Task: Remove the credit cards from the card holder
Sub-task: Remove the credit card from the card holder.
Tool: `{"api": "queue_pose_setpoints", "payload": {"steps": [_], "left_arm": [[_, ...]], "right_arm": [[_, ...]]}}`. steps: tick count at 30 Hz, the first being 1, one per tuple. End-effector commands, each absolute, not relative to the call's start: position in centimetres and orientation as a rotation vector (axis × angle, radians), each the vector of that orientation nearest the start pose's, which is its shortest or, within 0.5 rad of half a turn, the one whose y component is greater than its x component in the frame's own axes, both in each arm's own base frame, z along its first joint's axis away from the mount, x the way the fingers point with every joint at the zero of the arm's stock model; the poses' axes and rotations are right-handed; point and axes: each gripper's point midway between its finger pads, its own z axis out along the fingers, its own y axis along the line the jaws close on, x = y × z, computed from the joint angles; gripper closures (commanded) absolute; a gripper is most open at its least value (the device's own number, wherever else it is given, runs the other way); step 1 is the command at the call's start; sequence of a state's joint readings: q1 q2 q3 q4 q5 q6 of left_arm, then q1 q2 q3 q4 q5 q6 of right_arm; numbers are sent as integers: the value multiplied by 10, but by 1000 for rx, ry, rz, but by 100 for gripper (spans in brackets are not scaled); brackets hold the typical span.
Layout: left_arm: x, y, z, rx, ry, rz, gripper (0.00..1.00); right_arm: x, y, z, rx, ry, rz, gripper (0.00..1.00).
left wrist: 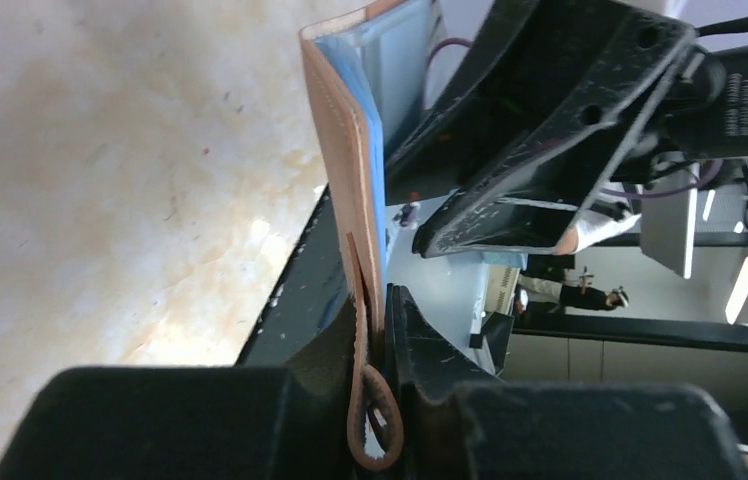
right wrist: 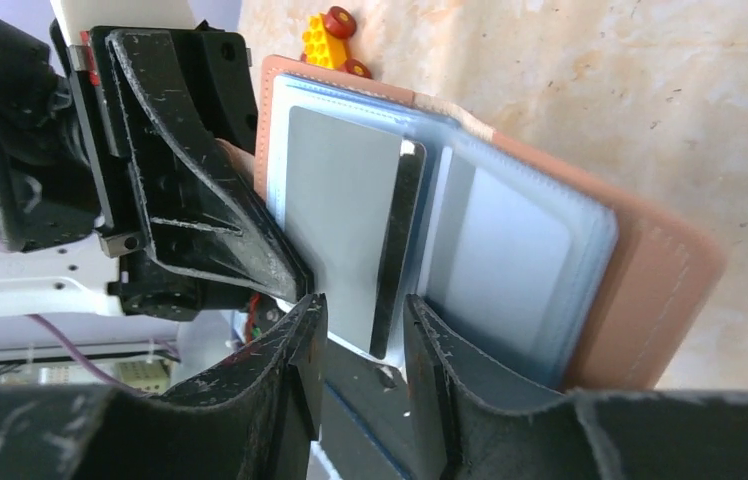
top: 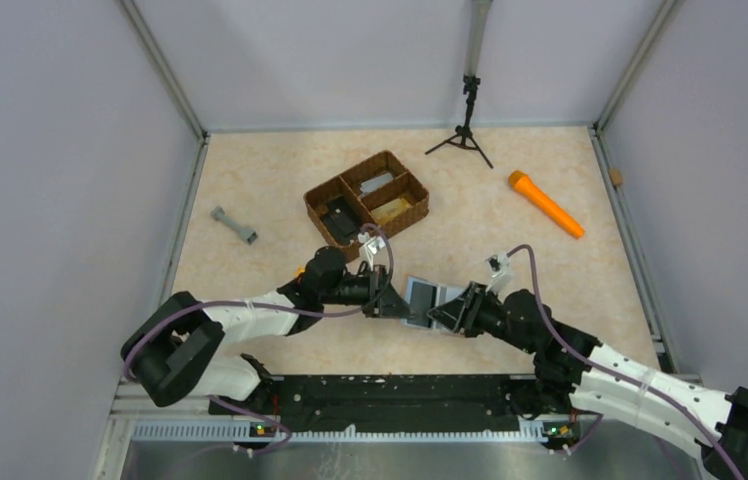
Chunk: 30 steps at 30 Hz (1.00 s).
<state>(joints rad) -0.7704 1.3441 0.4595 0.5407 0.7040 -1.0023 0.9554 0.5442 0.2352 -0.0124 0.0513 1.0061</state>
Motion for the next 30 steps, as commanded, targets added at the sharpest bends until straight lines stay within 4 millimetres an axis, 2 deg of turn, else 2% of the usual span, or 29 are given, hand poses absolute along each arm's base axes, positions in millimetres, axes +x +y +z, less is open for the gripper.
{"api": "queue_pose_setpoints", "payload": {"steps": [1, 11, 15, 21, 27, 30], "left_arm": [[132, -334, 192, 406, 2016, -1957, 99], [118, -331, 224, 456, 1811, -2157, 99], [118, -332, 223, 449, 1807, -2183, 99], [117, -331, 222, 443, 1804, -2194, 99], [116, -331, 223, 456, 1800, -2200, 93], [115, -330, 224, 464, 1793, -2198, 85]], "right_arm": [[140, 241, 150, 163, 2045, 1306, 65], [130, 246, 178, 203, 1953, 1530, 68], [129, 244, 190, 212, 1912, 1563, 74], [133, 230, 207, 319, 1779, 1629, 99], [131, 226, 216, 342, 1712, 1687, 100], [130, 226, 220, 331, 1700, 1699, 100]]}}
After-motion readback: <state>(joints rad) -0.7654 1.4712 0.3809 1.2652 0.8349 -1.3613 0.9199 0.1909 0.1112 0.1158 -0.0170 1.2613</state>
